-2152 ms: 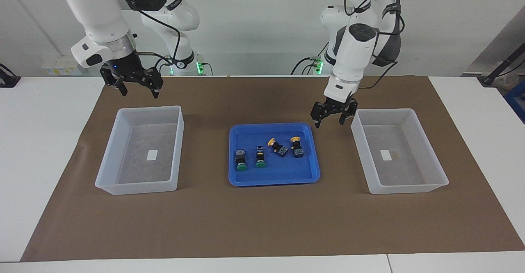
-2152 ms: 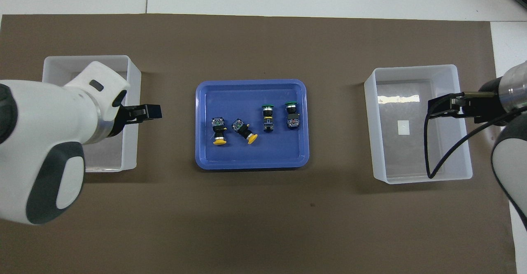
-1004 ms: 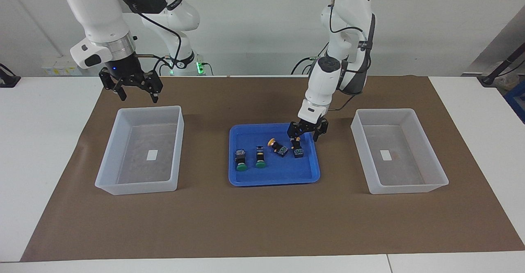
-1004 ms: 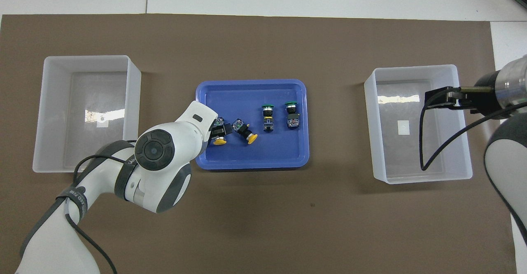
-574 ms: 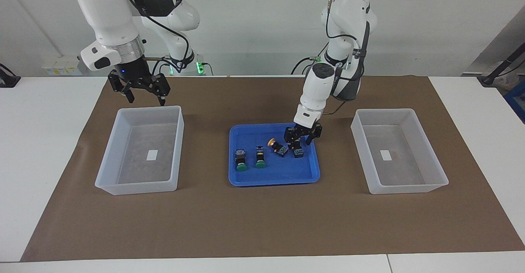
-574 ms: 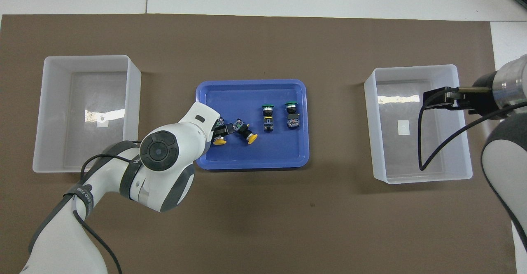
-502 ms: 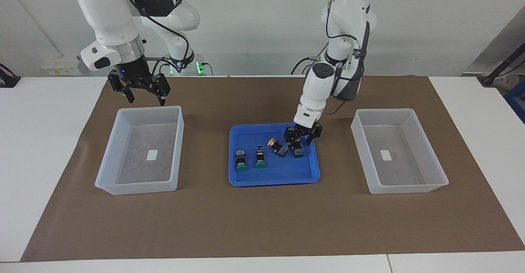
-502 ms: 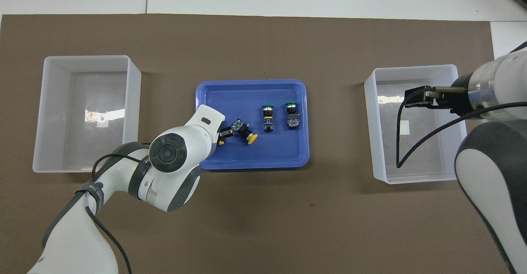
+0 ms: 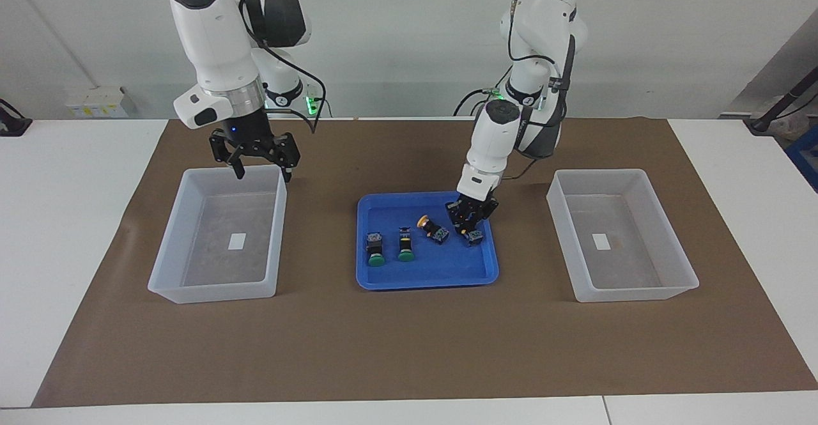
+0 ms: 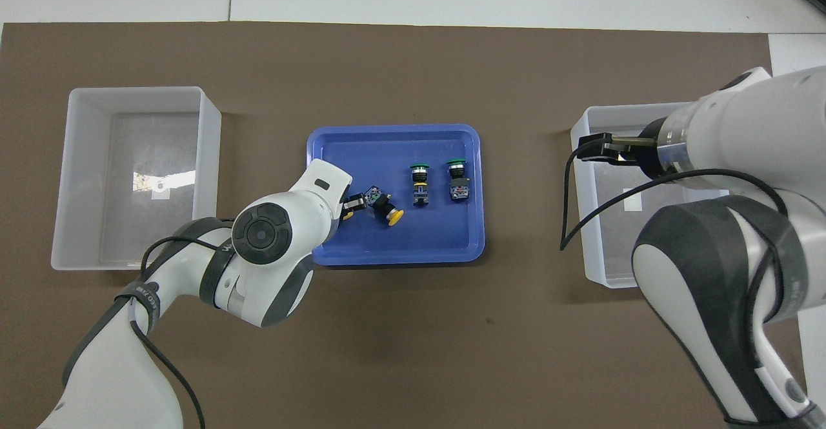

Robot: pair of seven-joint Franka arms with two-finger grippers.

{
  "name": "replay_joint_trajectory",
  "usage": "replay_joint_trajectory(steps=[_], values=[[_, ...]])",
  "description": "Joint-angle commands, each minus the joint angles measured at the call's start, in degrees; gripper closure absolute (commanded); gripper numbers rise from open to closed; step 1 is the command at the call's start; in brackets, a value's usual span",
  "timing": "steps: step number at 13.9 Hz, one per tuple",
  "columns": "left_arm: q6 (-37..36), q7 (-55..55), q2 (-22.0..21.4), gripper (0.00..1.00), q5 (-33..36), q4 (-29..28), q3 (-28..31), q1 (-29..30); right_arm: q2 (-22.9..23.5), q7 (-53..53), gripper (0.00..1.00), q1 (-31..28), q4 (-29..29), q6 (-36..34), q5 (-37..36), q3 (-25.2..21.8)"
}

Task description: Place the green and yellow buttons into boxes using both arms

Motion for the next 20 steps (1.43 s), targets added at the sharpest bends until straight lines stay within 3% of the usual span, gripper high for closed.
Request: replay_joint_trajectory(steps=[1, 5, 8, 10, 16, 19, 20], values=[[-8.50, 0.68, -0.53, 1.00, 0.44, 6.48, 0.99, 0.34, 2.92, 3.00, 0.00, 2.27, -0.36, 3.75, 1.28, 0.36], [-20.63, 7.42, -2.90, 1.00, 0.44, 14.22, 0.99, 5.16, 8.10, 6.26, 0.00, 5.35, -0.27, 9.64, 1.28, 0.36], [-24.51, 15.33, -5.11, 1.00, 0.44, 15.98, 0.90, 9.99, 12.23, 7.84, 0.00, 8.16, -0.01, 12.37, 1.19, 0.36], [-26.63, 21.91, -5.20, 1.00, 0.36, 16.78, 0.99, 13.33, 14.69, 10.55, 0.25, 10.10, 0.08, 14.66, 0.49, 0.36], [-26.81, 45.30, -5.02, 1.00, -0.43, 18.09, 0.91, 25.73, 18.57, 11.88, 0.28, 13.00, -0.18, 18.09, -1.71, 0.27], [-26.02, 47.35, -4.93, 1.00, -0.52, 18.19, 1.08, 27.40, 20.84, 12.15, 0.38, 14.66, -0.09, 18.79, -4.86, 0.27], [-25.32, 47.61, -4.76, 0.63, -0.44, 18.19, 1.17, 27.58, 21.21, 12.76, 0.38, 15.28, -0.18, 19.75, -5.31, 0.27]])
